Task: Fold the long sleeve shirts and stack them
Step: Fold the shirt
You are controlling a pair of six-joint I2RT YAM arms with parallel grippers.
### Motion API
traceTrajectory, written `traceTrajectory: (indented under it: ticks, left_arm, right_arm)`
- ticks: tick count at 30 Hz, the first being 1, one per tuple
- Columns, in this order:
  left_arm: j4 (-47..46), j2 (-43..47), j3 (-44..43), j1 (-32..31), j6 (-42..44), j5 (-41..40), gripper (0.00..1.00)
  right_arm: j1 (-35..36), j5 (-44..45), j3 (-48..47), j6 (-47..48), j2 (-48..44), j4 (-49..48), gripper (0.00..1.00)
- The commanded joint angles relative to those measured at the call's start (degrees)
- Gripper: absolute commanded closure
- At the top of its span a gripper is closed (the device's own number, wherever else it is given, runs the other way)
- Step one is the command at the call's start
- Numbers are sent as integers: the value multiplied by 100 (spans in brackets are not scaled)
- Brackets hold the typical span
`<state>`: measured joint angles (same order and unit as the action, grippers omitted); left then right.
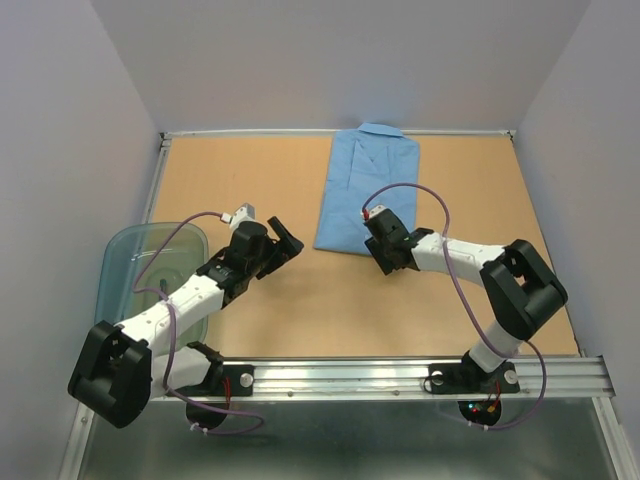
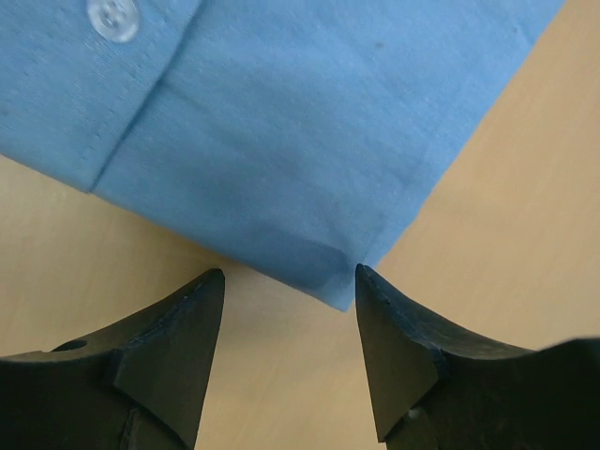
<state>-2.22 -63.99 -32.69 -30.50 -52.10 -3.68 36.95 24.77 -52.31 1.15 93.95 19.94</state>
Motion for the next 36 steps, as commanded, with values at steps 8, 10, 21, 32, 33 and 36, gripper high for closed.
traceTrajectory:
  ticks: [8,10,21,32,33,36]
  left_arm:
    - [-24,-26,-1,-114,-108,-106,2]
    - [-16,-79,-10,-149,-169,-115,3]
    - [-112,-360,-54,-518,-775,-106,6]
    - [-454,-61,148,-518,-1382,-457,8]
    - [-498,-122,157,-518,-1400,-510,8]
    - [-813,-289,201,-509,-1470,-564,8]
  right_arm:
    - [49,388,-218,184,563,62,43]
    - [49,388,-226,167,659,45,46]
    - [418,-691,-393,-350,528,36,99]
    - [1042,-2336,-965,-2125,132,27,99]
    - [1077,-2389,-1008,-2232,150,10,99]
    - [1130,-2434,-1018,-2591,194,-87,99]
